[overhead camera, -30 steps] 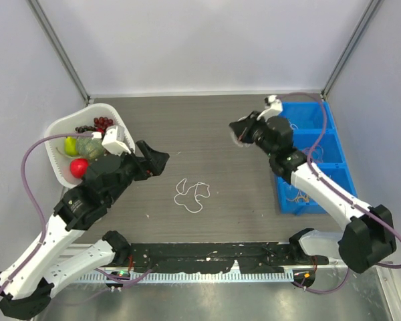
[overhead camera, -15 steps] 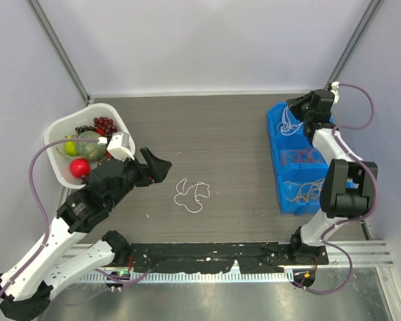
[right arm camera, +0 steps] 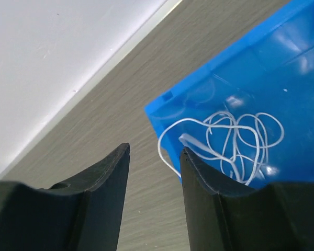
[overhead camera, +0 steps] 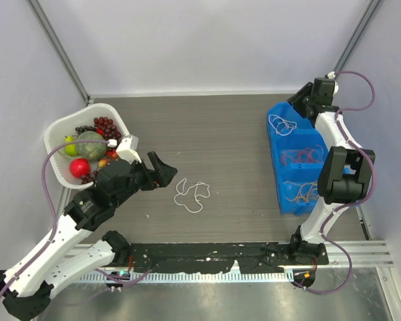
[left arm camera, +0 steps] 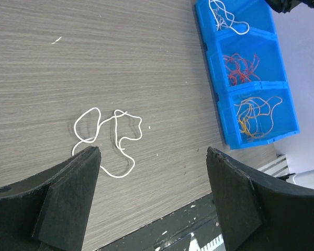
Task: Untangle the cables
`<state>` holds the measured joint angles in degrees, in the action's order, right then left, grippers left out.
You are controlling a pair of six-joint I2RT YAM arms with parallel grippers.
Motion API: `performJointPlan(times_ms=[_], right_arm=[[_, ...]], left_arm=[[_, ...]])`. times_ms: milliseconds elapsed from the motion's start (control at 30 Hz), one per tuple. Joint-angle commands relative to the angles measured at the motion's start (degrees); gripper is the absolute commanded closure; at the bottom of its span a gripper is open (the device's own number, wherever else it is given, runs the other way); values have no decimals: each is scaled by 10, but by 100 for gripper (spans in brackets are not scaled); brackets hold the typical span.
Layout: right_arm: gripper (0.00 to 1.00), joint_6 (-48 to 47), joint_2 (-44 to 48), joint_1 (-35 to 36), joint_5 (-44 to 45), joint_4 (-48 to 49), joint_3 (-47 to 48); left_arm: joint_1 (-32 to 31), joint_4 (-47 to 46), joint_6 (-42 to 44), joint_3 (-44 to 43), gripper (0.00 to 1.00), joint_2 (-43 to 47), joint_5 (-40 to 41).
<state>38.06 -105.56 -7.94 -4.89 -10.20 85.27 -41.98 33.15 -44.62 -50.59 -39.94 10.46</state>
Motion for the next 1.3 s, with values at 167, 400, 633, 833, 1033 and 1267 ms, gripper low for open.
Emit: performJointPlan(times_ms=[167,400,633,833,1033,1267], right_arm=[[52,-58,118,44,119,-66,-90],[62,-18,188,116,238,-46,-196],[62,23,182,117,229,-30,-223],[60,63,173,114,233,-12,-228],[62,85,158,108,222,7,-230],[65,81,172,108,231,6,-239]], left_arm=[[1,-57,-4,3,16,-69,-63],[1,-64,-5,1,19,-100,-95],[1,-72,-6,2,19,-98,-98],[1,-61,-3,8,20,-83,-86],[1,-58,1,10,19,-74,-80],[1,-55,5,12,19,-71,-76]])
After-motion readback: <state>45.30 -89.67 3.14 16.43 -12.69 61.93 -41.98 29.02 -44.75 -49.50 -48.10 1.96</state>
